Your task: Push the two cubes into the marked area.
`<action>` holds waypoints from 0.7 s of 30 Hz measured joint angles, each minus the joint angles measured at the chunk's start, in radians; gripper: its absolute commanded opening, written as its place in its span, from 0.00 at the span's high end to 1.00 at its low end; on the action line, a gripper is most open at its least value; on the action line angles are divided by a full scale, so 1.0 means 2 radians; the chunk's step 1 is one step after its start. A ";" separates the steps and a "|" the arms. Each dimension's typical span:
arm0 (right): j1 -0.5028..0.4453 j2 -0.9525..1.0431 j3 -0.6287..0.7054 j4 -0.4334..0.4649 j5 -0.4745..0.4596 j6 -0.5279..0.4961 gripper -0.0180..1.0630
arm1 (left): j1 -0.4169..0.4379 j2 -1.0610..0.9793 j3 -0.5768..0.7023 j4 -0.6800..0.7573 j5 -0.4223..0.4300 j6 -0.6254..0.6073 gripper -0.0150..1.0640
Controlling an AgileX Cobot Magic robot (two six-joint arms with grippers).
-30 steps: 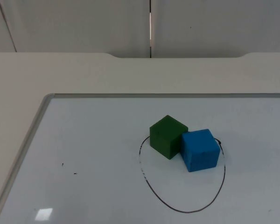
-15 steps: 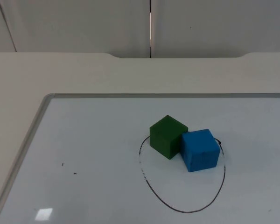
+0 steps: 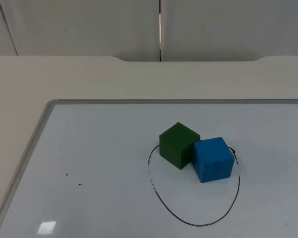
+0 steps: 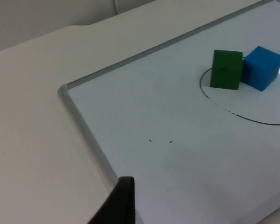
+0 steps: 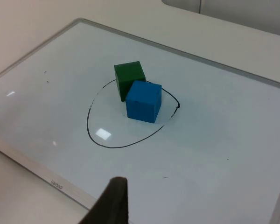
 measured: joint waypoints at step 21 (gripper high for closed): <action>0.000 0.000 0.000 0.000 0.000 0.000 0.01 | 0.186 0.000 0.000 0.002 0.000 0.000 0.01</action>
